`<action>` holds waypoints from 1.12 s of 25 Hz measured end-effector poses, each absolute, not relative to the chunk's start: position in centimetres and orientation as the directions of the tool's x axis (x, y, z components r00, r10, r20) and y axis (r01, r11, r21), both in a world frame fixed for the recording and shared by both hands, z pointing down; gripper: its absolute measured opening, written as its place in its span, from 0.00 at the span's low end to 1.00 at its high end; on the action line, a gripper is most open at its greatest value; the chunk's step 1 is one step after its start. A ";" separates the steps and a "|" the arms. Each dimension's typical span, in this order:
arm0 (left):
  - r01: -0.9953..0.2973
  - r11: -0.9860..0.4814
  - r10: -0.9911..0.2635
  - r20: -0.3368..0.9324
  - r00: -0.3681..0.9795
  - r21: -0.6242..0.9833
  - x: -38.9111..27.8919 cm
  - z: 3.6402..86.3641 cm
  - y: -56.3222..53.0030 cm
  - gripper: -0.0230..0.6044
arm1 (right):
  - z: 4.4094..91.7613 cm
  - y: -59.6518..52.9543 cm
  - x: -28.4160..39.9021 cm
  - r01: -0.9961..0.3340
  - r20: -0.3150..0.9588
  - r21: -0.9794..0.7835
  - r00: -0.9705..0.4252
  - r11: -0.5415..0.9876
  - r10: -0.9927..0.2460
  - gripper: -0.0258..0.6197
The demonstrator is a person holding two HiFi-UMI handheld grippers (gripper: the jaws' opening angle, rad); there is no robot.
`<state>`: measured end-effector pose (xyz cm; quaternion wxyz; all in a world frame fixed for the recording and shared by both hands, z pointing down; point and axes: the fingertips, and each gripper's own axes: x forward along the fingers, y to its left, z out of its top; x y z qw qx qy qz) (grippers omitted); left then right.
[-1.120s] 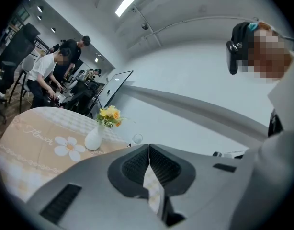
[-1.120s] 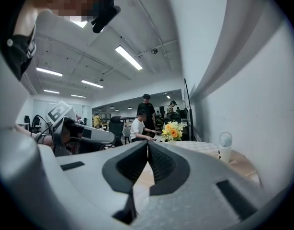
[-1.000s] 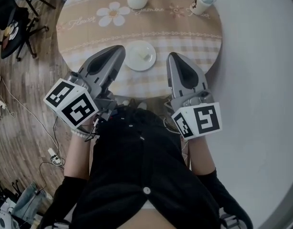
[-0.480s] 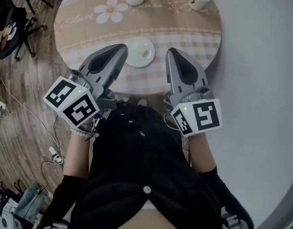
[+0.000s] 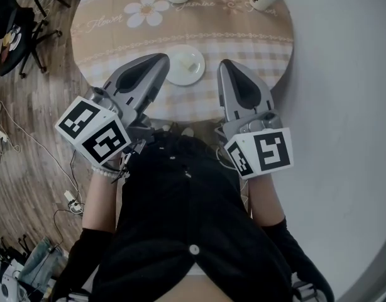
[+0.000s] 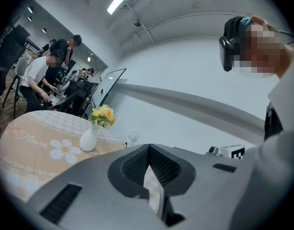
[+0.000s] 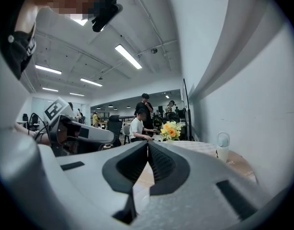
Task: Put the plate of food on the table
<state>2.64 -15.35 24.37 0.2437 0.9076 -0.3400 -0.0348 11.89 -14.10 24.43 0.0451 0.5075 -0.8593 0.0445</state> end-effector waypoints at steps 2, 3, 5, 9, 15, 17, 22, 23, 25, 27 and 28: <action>-0.600 -0.650 -0.635 0.101 0.766 0.467 2.5 24.3 -15.4 0.04 | 24.4 -14.1 11.7 -0.875 0.125 -0.029 -0.483 0.483 -0.867 0.04; -0.599 -0.649 -0.635 0.100 0.766 0.469 2.4 24.2 -15.4 0.04 | 24.3 -14.0 11.6 -0.874 0.126 -0.027 -0.484 0.485 -0.866 0.04; -0.599 -0.647 -0.636 0.100 0.765 0.471 2.4 24.2 -15.4 0.04 | 24.3 -14.0 11.5 -0.873 0.128 -0.026 -0.486 0.487 -0.865 0.04; -0.600 -0.645 -0.637 0.102 0.764 0.474 2.3 24.4 -15.4 0.04 | 24.4 -13.8 11.5 -0.874 0.131 -0.022 -0.484 0.486 -0.865 0.04; -0.609 -0.630 -0.651 0.100 0.752 0.482 1.9 24.5 -15.4 0.04 | 24.3 -13.6 11.3 -0.873 0.125 -0.017 -0.485 0.487 -0.866 0.04; -0.612 -0.629 -0.652 0.103 0.751 0.478 1.8 24.4 -15.4 0.04 | 24.2 -13.6 11.2 -0.873 0.127 -0.017 -0.486 0.488 -0.865 0.04; -0.609 -0.632 -0.651 0.099 0.753 0.478 1.8 24.2 -15.2 0.04 | 24.1 -13.4 10.9 -0.868 0.128 -0.015 -0.493 0.496 -0.860 0.04; -0.609 -0.632 -0.651 0.098 0.753 0.479 1.8 24.2 -15.2 0.04 | 24.1 -13.4 10.9 -0.868 0.128 -0.015 -0.494 0.496 -0.860 0.04; -0.607 -0.631 -0.650 0.098 0.753 0.482 1.8 24.3 -15.1 0.04 | 24.2 -13.3 10.8 -0.868 0.129 -0.014 -0.494 0.497 -0.860 0.04; -0.605 -0.630 -0.650 0.096 0.754 0.487 1.7 24.3 -15.2 0.04 | 24.2 -13.3 10.8 -0.867 0.130 -0.013 -0.495 0.498 -0.859 0.04; -0.604 -0.629 -0.650 0.095 0.754 0.489 1.7 24.3 -15.2 0.04 | 24.2 -13.3 10.8 -0.867 0.130 -0.012 -0.495 0.498 -0.859 0.04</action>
